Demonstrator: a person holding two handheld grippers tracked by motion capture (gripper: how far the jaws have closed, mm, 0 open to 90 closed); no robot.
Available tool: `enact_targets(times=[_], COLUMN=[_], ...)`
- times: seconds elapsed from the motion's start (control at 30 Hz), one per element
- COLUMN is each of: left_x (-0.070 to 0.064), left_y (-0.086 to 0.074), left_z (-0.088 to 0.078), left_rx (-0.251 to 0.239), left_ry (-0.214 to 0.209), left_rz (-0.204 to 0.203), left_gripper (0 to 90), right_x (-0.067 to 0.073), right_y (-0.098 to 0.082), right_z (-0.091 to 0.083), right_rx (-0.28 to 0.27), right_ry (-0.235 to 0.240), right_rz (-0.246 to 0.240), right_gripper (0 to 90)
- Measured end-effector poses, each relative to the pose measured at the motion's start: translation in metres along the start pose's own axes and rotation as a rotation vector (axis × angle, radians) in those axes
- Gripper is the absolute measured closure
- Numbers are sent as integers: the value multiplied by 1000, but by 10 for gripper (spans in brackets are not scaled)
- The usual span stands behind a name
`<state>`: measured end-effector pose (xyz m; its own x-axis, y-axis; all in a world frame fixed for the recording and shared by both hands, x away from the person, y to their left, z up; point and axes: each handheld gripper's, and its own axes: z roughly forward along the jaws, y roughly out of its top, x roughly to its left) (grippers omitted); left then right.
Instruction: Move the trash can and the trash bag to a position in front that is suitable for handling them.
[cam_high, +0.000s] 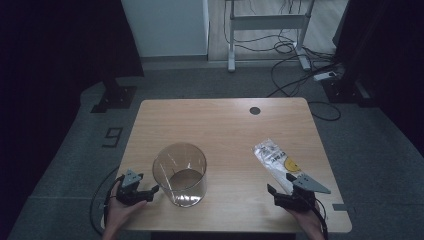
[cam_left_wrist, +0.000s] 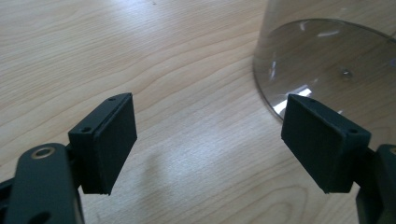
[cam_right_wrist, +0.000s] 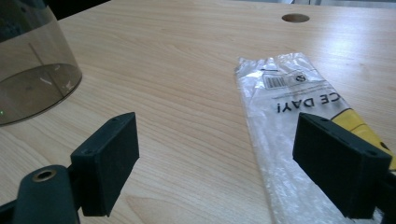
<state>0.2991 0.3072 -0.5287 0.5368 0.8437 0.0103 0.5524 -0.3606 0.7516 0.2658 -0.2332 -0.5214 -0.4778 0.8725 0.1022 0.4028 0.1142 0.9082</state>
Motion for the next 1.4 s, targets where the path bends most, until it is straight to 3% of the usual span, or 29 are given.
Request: enact_targets(times=[0.27,0.37,0.57,0.87,1.2,1.4], left_x=[-2,-5,-21,-38,-50,-66], left_y=[-1,-1,8,22,41,57], left_z=[-15,-23,-34,-32,-19,-5], left_rx=[-23,-40,-84,-134,-129,-119], left_ry=[-46,-96,-215,-313,-315,-296], left_rz=[28,40,139,180,215,257], left_gripper=[167,166,157,145,141,143], right_x=[-4,-4,-3,2,7,12], right_y=[-2,-3,-3,-6,-8,-8], right_z=[0,0,0,5,10,11], right_rx=[6,5,0,18,32,29], right_ry=[-6,-8,-16,-8,10,27], right_rz=[3,4,2,-4,-11,-18], right_gripper=[145,145,145,146,146,149])
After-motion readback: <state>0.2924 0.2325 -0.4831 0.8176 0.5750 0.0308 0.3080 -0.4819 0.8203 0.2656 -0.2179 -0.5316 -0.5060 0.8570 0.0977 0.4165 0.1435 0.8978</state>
